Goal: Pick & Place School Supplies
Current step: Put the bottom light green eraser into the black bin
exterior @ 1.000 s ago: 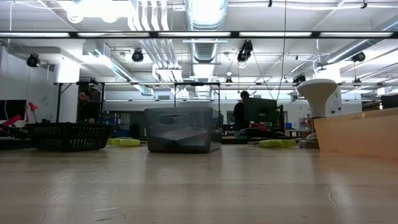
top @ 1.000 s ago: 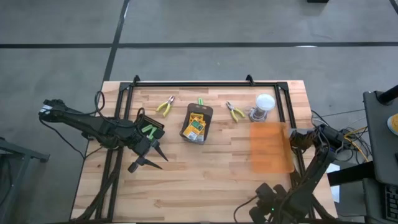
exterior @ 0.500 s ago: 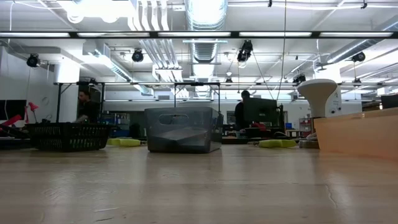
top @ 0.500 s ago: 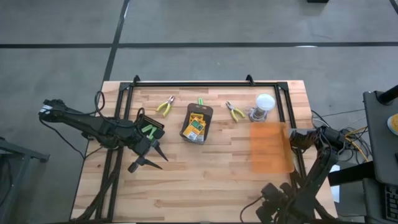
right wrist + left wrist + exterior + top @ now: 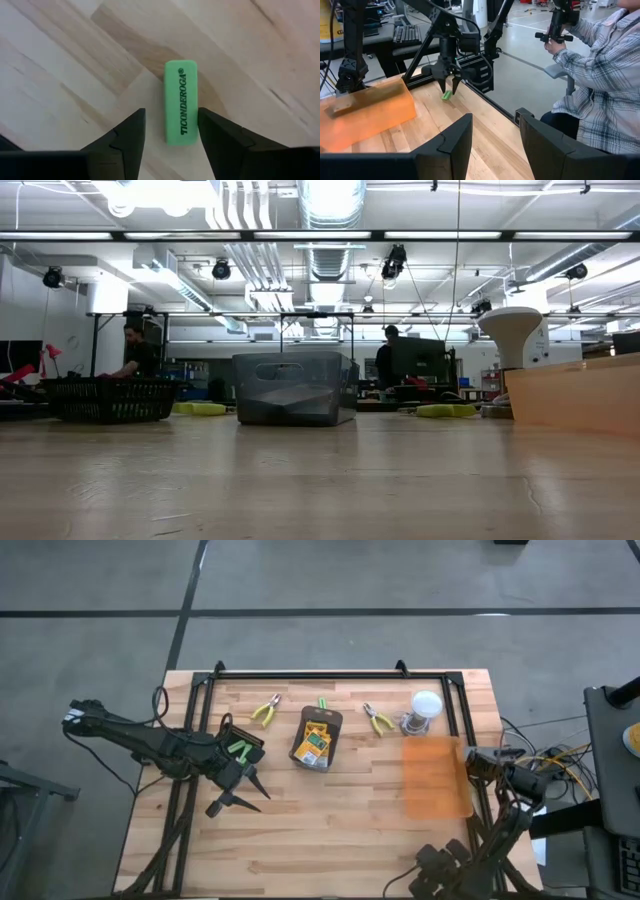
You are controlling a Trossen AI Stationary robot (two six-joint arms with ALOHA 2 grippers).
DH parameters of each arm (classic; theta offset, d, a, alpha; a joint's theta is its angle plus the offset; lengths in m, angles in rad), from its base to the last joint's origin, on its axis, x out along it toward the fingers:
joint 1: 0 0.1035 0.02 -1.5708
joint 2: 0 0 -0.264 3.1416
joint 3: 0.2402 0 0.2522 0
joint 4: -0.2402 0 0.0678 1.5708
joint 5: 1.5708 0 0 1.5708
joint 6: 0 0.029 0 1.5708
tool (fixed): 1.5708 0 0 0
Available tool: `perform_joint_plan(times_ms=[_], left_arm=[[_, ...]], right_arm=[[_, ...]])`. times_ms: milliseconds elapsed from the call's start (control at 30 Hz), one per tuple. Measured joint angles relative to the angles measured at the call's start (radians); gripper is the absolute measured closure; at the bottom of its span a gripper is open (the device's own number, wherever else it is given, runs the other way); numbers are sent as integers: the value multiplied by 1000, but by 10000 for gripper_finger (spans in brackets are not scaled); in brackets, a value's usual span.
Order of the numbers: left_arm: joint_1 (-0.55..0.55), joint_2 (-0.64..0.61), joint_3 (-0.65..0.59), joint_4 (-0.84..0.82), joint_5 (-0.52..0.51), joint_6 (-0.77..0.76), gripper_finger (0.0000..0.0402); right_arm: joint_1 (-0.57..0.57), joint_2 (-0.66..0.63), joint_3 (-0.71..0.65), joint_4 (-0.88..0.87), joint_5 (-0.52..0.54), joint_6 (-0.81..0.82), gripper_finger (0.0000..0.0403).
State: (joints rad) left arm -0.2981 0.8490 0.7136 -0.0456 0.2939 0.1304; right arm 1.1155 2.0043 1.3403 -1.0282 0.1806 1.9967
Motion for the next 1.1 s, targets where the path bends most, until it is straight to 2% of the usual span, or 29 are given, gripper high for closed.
perform_joint_plan(times_ms=[333, 800, 1100], left_arm=[[0, 0, 0, 0, 0, 0, 232], [0, 0, 0, 0, 0, 0, 232], [0, 0, 0, 0, 0, 0, 232]], right_arm=[[-1, 12, 6, 18, -60, 44, 234], [-2, 11, 6, 34, -74, 46, 330], [-3, 10, 19, 12, -61, 42, 325]])
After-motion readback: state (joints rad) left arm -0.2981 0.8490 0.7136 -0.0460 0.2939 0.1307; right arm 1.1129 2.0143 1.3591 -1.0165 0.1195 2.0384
